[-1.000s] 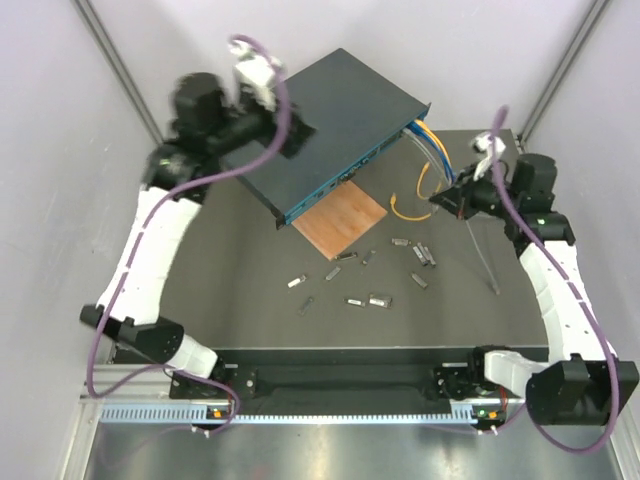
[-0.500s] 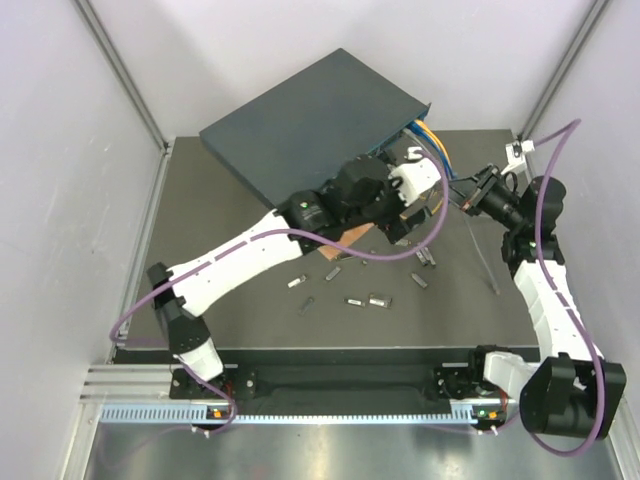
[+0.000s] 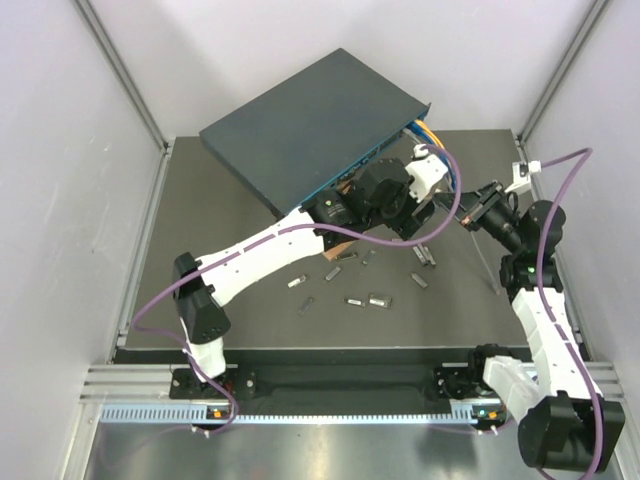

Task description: Insert the plug into the switch port

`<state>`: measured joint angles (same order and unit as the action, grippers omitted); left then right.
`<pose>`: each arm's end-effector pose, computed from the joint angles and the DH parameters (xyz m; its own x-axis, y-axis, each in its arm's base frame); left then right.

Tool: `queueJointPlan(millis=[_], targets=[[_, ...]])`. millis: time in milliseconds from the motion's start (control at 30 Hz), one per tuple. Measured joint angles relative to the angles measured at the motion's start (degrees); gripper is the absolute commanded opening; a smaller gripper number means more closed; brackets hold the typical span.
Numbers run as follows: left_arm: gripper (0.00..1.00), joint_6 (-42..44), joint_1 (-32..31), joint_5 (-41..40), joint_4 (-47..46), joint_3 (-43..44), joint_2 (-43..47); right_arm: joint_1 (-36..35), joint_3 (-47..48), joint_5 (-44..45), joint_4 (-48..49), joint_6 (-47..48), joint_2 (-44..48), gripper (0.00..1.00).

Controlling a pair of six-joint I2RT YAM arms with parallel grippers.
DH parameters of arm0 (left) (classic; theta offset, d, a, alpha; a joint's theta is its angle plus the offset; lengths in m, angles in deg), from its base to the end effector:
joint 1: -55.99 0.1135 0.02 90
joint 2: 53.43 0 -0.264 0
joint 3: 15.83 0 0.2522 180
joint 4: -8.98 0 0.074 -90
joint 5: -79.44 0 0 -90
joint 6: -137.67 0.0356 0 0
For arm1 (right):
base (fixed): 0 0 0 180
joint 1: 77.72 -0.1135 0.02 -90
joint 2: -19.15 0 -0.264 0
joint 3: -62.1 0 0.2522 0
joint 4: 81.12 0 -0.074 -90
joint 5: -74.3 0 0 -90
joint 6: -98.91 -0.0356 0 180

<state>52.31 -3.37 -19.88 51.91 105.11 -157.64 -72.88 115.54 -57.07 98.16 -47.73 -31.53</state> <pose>0.2212 -0.3621 0.3938 -0.1616 0.4294 -0.8885 0.7906 0.5951 0.1439 0.2065 0.0061 0.3335 -0.4773 0.6695 -0.5692 -0.3567 0.4444 0.8218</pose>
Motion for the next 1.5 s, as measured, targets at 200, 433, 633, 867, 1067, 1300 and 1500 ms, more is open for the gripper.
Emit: queueJointPlan(millis=[200, 433, 633, 867, 1067, 1300, 1500], targets=[[0.8, -2.25, -0.17, 2.05, 0.0, 0.0, -0.39, -1.7, -1.79, 2.08, -0.55, -0.07, 0.81, 0.0], [0.61, -3.56, -0.92, 2.56, -0.11, 0.02, -0.72, -3.41, -3.34, 3.26, -0.5, -0.57, 1.75, 0.0], [0.22, -4.26, -1.14, 2.89, -0.02, 1.09, -2.64, -3.82, -4.52, 4.22, -0.74, -0.98, 2.91, 0.0], [0.0, -4.68, -1.25, 2.4, 0.07, 1.11, -2.69, -3.82, -4.55, 4.35, -0.72, -2.03, 2.8, 0.38], [0.0, -4.76, 0.81, 9.03, 1.57, -0.63, -1.6, -3.06, 0.26, -2.4, -8.63, 6.29, 1.38, 0.68], [0.0, -8.13, 11.43, 31.06, 5.33, -6.12, 4.07, -0.09, 12.33, -11.39, -24.41, 29.9, 1.97, 0.93], [0.0, -9.07, 13.75, 47.91, 8.85, -9.92, 8.63, 0.11, 14.34, -15.82, -37.7, 57.24, 9.57, 1.0]])
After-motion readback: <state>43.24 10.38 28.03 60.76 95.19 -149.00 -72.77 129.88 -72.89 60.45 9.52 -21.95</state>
